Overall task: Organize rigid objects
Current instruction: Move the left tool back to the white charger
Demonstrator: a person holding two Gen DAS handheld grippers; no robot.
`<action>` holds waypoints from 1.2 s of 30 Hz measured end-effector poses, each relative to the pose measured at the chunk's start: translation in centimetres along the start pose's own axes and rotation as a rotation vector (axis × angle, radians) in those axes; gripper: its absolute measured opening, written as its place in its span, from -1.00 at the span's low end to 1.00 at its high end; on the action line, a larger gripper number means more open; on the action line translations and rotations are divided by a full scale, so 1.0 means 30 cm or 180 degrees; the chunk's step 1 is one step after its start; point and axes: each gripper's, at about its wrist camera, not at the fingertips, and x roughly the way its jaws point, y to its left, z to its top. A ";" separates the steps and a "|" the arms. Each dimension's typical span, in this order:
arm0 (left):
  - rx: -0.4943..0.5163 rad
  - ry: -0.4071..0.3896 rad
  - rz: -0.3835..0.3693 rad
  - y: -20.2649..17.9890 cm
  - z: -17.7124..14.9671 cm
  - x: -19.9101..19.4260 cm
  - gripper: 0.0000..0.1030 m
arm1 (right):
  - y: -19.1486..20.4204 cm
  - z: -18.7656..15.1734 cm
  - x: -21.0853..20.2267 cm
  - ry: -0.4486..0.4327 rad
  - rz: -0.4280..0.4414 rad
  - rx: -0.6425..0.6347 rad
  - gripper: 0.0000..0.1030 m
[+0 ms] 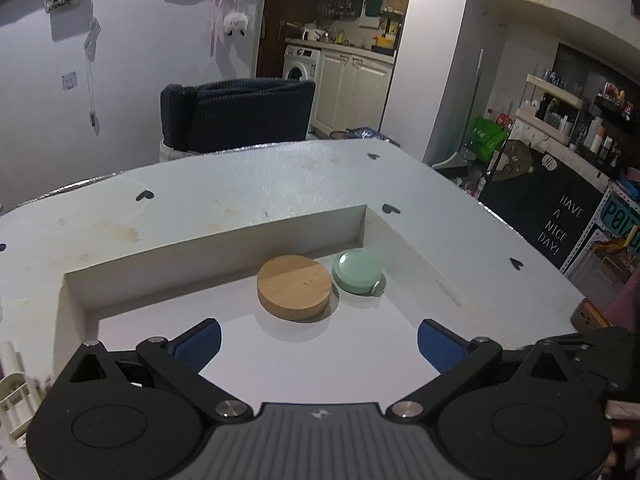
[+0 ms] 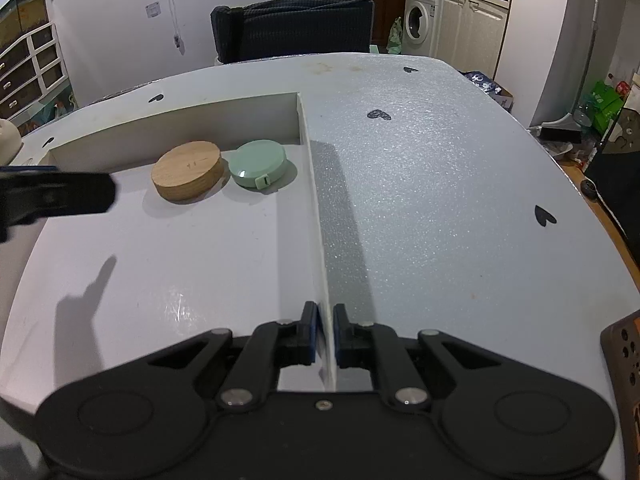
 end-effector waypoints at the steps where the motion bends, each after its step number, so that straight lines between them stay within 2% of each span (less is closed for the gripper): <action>1: 0.0001 -0.0029 -0.0012 0.002 -0.004 -0.019 1.00 | 0.000 0.000 0.000 0.0000 -0.0002 0.0004 -0.83; 8: -0.0019 -0.0201 -0.0093 0.022 -0.052 -0.177 1.00 | 0.003 -0.001 -0.001 -0.0010 -0.0005 -0.0006 -0.83; 16: -0.0118 -0.0349 0.0038 0.087 -0.147 -0.324 1.00 | 0.006 -0.001 0.000 -0.0014 -0.0016 -0.0035 -0.83; 24: -0.0356 -0.0429 0.0372 0.208 -0.263 -0.422 1.00 | 0.008 0.000 0.000 -0.0020 -0.0023 -0.0041 -0.83; 32: -0.0837 -0.0456 0.0669 0.356 -0.384 -0.497 1.00 | 0.010 0.000 -0.002 -0.0027 -0.0033 -0.0051 -0.82; 36: -0.1078 -0.0370 0.0796 0.413 -0.432 -0.495 1.00 | 0.010 -0.003 -0.003 -0.0035 -0.0031 -0.0052 -0.82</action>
